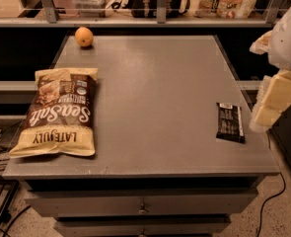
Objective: Move rxbar chocolate near brown chip bag
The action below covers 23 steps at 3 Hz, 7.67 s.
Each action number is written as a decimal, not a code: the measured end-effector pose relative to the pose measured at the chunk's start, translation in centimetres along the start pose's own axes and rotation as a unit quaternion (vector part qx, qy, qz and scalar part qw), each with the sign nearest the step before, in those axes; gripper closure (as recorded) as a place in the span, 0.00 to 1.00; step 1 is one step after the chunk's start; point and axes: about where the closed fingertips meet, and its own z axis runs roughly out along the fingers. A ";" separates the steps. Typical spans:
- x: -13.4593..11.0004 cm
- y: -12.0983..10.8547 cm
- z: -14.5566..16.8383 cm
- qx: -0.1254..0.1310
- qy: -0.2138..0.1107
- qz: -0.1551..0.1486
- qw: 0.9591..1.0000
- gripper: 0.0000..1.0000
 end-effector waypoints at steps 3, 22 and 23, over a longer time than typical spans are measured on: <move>1.0 -2.9 7.7 0.003 0.060 -0.019 0.998 0.00; -29.5 4.7 15.6 -0.116 -0.238 -0.065 0.962 0.36; -29.7 4.3 16.6 -0.118 -0.240 -0.053 0.962 0.12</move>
Offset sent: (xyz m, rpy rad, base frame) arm 0.0542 -0.0008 -0.0714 -0.1291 0.0209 0.0150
